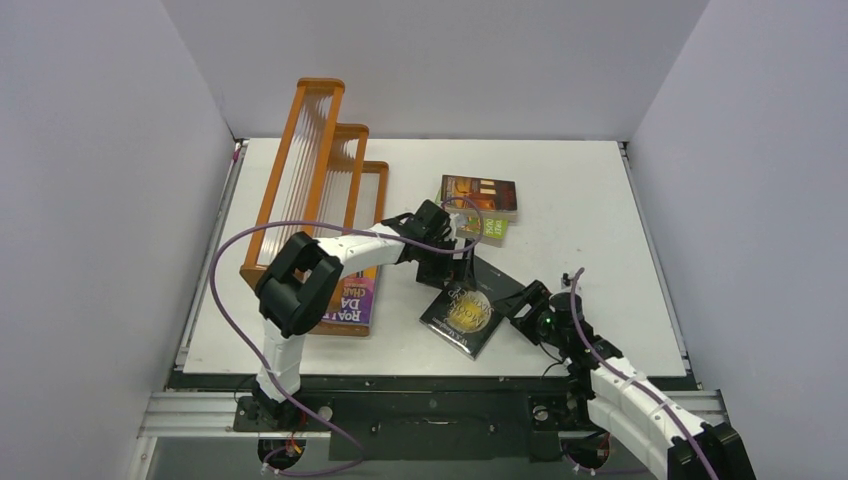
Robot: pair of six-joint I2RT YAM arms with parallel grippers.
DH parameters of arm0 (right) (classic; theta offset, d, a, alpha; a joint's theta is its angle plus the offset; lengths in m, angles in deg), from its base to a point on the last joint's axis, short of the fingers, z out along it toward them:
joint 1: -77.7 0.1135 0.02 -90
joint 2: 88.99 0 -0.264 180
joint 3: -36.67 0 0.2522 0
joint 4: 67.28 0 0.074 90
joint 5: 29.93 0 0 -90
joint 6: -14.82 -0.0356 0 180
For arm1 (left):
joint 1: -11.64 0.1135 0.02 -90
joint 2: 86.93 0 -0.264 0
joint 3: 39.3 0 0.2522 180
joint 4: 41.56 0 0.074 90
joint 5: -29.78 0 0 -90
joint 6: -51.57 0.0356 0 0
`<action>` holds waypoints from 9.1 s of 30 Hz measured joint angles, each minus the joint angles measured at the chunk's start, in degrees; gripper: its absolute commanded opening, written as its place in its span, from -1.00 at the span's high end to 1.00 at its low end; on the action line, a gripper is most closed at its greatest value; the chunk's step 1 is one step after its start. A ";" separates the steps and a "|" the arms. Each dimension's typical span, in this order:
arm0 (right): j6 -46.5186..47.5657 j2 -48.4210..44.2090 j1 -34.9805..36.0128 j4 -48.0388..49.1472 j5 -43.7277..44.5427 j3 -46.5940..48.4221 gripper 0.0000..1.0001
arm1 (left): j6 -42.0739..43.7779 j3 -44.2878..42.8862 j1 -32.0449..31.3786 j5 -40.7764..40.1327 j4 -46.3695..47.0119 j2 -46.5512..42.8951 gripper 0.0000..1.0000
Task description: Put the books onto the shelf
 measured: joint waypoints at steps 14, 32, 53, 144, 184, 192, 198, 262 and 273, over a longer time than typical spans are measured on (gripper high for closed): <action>-11.26 1.99 7.28 10.14 6.10 -4.28 -0.36 | 0.74 4.92 2.19 -2.78 0.68 -3.65 -0.93; -11.02 11.74 8.61 18.12 6.45 -1.57 -0.33 | 0.68 5.46 0.74 -2.19 3.13 -3.65 -0.93; -10.84 11.63 9.20 18.16 7.50 -2.40 0.09 | 0.42 5.66 0.74 -1.88 3.98 -3.65 -0.93; -11.21 10.75 22.64 35.76 22.95 -6.29 0.07 | 2.93 5.35 1.44 -5.77 3.41 -3.96 -0.93; -15.47 2.82 15.52 18.01 19.63 -4.15 1.00 | -0.63 6.38 -0.70 2.99 3.26 -6.56 -0.93; -10.27 -8.79 14.97 3.82 18.18 -1.81 1.00 | 1.75 -1.51 -0.70 1.84 -3.48 -17.14 -0.93; -4.66 -12.63 14.32 -2.08 15.85 1.03 1.00 | 4.31 -11.26 -0.68 -0.50 -8.74 -26.47 -0.93; -18.49 70.44 31.65 51.45 9.49 43.10 1.00 | 7.08 -16.92 19.15 -9.66 -26.12 -47.76 -0.93; -18.29 72.78 34.14 49.77 9.31 47.17 1.00 | 7.02 -16.20 19.45 -9.14 -26.03 -48.70 -0.93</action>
